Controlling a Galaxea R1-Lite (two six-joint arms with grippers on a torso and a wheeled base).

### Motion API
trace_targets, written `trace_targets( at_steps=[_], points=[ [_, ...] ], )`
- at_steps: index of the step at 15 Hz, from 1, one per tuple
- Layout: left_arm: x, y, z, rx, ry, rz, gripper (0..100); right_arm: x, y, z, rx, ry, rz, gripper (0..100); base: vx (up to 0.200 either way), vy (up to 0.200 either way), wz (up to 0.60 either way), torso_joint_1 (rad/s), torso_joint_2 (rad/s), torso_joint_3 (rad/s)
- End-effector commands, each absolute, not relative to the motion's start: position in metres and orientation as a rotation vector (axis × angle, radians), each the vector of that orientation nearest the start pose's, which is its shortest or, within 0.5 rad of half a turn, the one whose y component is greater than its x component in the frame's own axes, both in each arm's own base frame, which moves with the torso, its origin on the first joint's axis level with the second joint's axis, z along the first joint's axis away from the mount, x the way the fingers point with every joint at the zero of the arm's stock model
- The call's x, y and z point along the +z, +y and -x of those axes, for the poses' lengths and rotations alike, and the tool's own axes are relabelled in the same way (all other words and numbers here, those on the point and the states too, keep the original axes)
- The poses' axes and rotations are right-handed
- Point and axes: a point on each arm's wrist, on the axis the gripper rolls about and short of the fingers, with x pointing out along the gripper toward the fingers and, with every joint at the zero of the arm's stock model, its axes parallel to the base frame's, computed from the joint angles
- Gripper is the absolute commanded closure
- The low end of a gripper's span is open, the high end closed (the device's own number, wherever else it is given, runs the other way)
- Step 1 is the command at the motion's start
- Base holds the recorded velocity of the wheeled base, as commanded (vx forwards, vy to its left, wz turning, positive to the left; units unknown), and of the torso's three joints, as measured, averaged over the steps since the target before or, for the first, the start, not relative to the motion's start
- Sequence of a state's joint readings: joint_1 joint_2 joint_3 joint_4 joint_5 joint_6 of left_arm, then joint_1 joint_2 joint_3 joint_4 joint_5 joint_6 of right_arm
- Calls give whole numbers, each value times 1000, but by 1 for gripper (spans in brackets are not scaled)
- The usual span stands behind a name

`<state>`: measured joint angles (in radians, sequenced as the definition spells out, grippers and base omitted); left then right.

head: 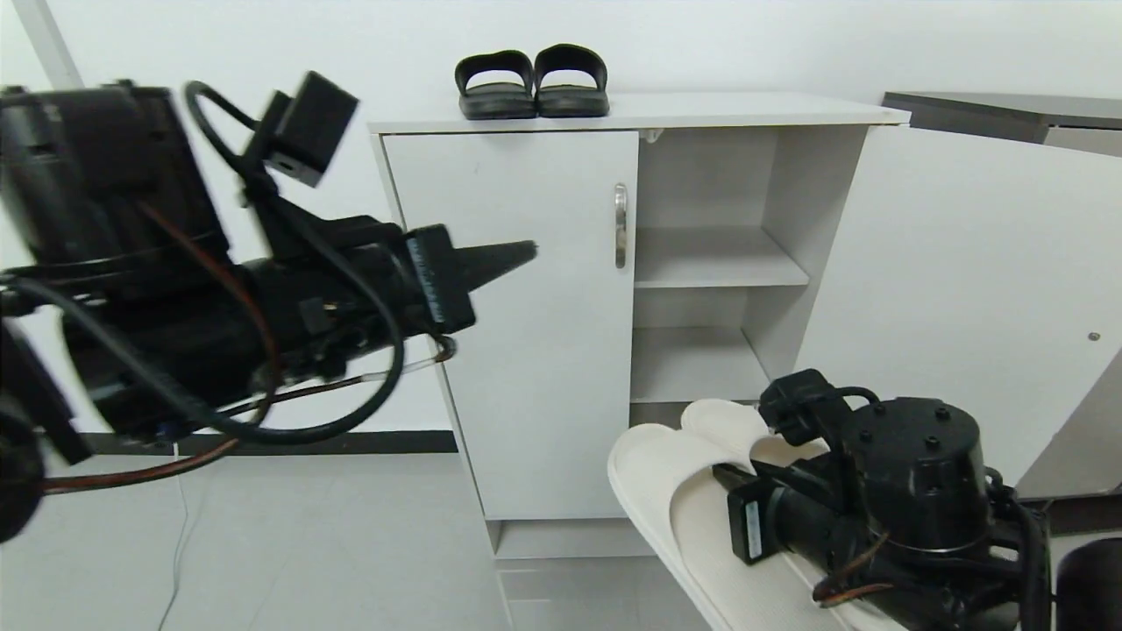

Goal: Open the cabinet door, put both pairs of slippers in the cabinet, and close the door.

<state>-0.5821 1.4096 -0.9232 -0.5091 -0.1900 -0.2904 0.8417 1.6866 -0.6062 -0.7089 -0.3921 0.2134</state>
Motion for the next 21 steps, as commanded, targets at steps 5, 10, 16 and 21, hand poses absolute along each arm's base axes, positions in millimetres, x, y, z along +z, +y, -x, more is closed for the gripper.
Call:
trace_targets(
  at_steps=[5,10,16,21],
  points=[
    [269,-22,-63,-88,-16,60,100,132,223,-230,160,313,-12,100,0,0,0,0,0,0],
    [190,9,-7,382,-11,50,100,138,222,-228,137,289,-16,100,0,0,0,0,0,0],
    [104,9,16,424,25,16,100,140,220,-226,139,286,-19,100,0,0,0,0,0,0],
    [80,5,23,231,-37,-46,100,148,218,-223,144,270,-31,100,0,0,0,0,0,0]
  ],
)
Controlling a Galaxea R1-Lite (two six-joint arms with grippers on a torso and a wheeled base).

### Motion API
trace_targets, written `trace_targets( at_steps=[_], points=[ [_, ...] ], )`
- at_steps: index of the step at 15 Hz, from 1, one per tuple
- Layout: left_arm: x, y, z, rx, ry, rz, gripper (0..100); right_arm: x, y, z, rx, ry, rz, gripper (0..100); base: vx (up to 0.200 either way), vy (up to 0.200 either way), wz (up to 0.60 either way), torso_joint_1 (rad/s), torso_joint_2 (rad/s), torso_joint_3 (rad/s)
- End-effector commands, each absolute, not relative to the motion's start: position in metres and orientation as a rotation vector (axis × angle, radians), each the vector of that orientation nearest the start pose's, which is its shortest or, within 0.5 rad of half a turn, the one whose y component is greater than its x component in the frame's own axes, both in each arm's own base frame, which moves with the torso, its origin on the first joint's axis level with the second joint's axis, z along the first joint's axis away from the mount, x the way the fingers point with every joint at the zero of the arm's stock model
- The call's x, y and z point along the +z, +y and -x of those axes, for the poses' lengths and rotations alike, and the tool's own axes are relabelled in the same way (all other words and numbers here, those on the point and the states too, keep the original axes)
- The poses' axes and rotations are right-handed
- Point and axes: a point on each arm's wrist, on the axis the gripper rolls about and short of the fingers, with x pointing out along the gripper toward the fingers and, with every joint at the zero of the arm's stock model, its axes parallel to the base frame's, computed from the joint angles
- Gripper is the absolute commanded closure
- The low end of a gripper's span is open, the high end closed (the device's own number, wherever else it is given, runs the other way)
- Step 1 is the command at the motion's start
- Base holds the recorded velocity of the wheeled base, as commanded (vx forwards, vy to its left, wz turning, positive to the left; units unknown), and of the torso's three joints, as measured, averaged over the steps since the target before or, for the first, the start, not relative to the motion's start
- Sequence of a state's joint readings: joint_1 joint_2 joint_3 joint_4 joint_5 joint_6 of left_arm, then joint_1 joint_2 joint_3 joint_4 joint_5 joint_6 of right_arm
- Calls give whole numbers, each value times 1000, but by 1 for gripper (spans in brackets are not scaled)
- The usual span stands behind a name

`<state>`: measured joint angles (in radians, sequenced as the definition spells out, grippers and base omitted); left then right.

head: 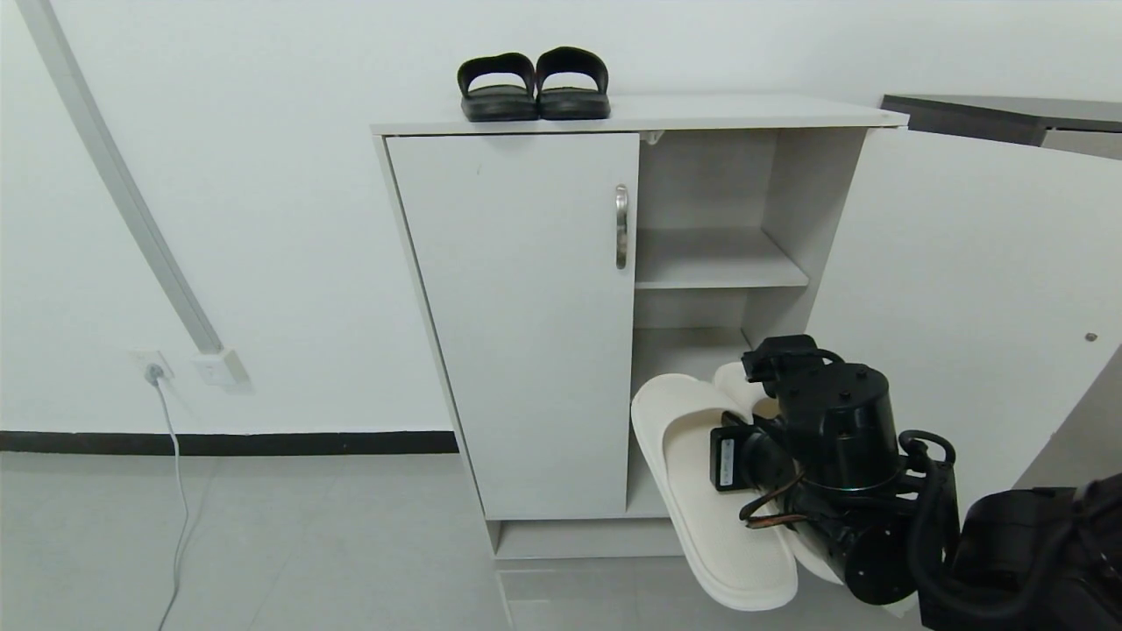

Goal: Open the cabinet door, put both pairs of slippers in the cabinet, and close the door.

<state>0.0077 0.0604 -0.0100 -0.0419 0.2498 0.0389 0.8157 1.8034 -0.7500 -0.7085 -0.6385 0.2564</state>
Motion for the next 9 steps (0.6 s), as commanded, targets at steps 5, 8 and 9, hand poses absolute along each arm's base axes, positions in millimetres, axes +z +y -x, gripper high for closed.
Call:
trace_targets(
  at_steps=[5,8,9],
  points=[
    [75,0,23,26,19,-22,100,147,221,-219,159,272,-24,100,0,0,0,0,0,0],
    [75,0,23,18,0,-14,100,147,225,-217,173,270,-24,100,0,0,0,0,0,0],
    [75,0,23,18,0,-14,100,148,227,-218,174,267,-26,100,0,0,0,0,0,0]
  ],
)
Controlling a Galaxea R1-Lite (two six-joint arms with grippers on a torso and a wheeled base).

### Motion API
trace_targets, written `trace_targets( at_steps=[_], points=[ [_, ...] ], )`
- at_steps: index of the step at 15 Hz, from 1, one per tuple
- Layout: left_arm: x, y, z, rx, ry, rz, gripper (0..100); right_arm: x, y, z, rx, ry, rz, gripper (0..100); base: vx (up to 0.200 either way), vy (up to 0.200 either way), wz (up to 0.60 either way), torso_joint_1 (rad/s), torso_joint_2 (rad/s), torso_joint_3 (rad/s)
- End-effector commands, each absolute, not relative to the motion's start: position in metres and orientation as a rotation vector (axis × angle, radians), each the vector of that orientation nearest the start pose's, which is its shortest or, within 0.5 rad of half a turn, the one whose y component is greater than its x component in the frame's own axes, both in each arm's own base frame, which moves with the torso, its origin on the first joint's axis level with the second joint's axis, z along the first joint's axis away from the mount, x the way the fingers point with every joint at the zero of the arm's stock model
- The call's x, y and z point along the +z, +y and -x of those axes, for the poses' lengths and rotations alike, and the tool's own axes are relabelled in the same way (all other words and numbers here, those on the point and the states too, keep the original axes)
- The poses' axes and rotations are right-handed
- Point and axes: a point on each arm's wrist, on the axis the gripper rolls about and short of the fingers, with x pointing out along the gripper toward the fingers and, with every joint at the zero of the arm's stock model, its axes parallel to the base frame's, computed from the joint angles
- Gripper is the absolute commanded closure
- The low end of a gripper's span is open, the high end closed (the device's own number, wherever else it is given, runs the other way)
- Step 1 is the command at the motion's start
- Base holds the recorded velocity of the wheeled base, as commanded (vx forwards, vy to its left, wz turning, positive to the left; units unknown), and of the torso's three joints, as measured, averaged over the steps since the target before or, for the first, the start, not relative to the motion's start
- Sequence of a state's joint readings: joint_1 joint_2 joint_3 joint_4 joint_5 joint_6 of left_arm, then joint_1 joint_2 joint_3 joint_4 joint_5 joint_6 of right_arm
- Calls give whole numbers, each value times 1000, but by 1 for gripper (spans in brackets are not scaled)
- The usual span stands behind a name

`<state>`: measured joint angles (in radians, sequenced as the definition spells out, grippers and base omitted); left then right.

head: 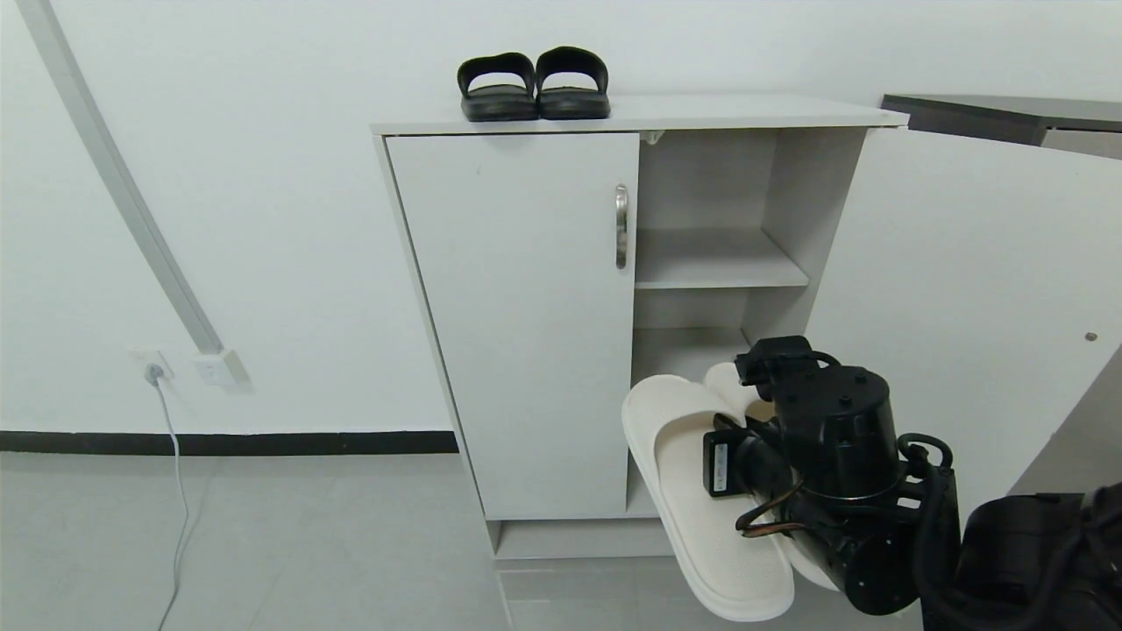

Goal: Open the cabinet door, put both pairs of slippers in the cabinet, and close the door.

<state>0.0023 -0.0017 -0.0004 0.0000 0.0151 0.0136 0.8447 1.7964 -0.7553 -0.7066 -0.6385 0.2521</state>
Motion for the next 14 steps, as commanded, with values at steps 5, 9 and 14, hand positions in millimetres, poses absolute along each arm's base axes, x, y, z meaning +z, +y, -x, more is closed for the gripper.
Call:
trace_targets(
  at_steps=[5,9,14],
  points=[
    [75,0,23,18,0,-14,100,136,264,-233,68,234,-33,100,0,0,0,0,0,0],
    [75,0,23,17,0,-14,100,124,274,-235,44,242,-17,100,0,0,0,0,0,0],
    [75,0,23,18,0,-14,100,122,268,-240,22,247,-12,100,0,-80,0,1,1,2]
  ],
)
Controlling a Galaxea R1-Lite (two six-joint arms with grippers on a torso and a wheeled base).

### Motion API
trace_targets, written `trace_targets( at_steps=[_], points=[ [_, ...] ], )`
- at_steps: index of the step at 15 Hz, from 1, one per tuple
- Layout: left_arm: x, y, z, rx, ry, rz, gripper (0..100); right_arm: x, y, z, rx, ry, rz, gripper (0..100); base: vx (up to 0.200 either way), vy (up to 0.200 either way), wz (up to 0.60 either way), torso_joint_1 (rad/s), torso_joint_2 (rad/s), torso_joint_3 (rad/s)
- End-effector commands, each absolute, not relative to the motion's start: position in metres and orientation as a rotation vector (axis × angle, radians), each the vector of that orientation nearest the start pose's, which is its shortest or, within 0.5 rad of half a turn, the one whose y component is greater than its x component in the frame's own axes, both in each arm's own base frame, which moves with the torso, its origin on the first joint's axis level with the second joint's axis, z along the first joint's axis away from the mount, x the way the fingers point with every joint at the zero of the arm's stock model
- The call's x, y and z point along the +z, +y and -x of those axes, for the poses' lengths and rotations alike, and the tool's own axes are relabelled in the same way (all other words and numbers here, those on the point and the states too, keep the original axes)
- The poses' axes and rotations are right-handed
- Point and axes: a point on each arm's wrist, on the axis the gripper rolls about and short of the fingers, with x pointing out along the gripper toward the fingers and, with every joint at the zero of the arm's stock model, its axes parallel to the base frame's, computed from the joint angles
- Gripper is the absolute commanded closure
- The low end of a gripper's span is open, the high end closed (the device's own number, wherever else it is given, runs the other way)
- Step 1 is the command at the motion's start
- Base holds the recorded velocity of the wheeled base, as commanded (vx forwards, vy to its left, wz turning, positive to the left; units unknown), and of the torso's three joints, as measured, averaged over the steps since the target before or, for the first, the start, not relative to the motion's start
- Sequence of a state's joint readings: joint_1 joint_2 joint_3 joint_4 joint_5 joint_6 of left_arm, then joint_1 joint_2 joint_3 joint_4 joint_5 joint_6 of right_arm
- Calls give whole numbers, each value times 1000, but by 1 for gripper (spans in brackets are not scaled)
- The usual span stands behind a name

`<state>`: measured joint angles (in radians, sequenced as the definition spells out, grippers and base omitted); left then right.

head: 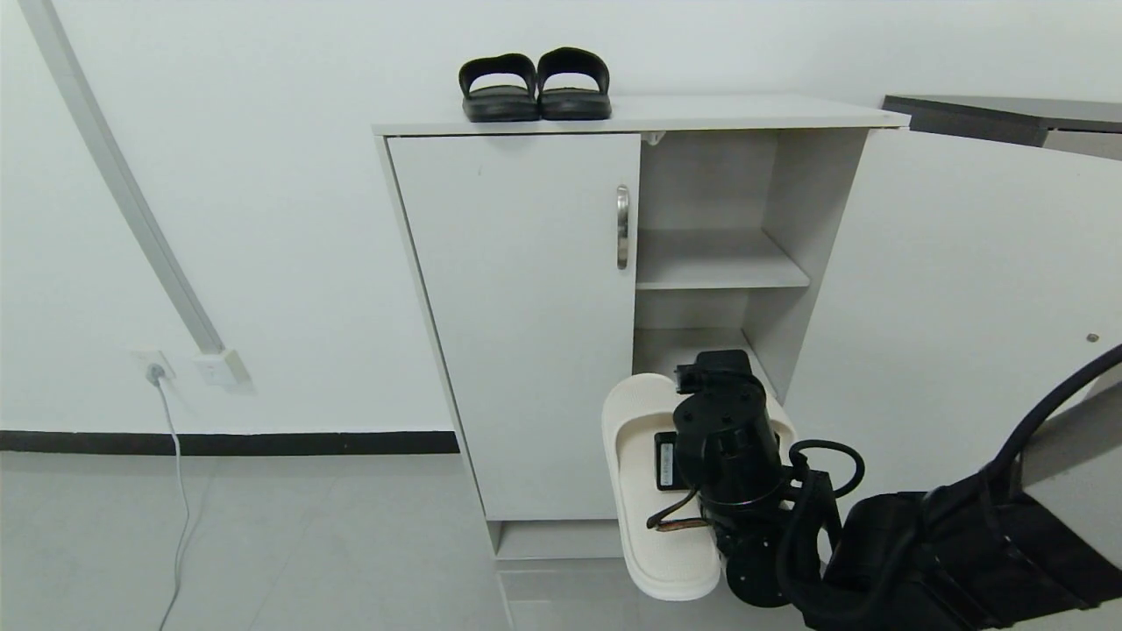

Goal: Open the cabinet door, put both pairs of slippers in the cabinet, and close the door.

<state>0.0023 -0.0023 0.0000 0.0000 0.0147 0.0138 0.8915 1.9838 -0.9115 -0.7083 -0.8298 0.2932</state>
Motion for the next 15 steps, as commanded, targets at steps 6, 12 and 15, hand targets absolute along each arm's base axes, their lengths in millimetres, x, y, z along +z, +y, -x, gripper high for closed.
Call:
trace_targets(
  at_steps=[6,12,15],
  points=[
    [75,0,23,20,0,-12,100,111,268,-241,15,267,10,100,0,-167,0,0,0,4],
    [75,0,23,20,0,-2,100,98,269,-252,-3,260,3,100,0,0,0,0,0,0],
    [75,0,23,21,0,-2,100,98,268,-253,-6,259,1,100,0,0,0,0,0,0]
  ],
)
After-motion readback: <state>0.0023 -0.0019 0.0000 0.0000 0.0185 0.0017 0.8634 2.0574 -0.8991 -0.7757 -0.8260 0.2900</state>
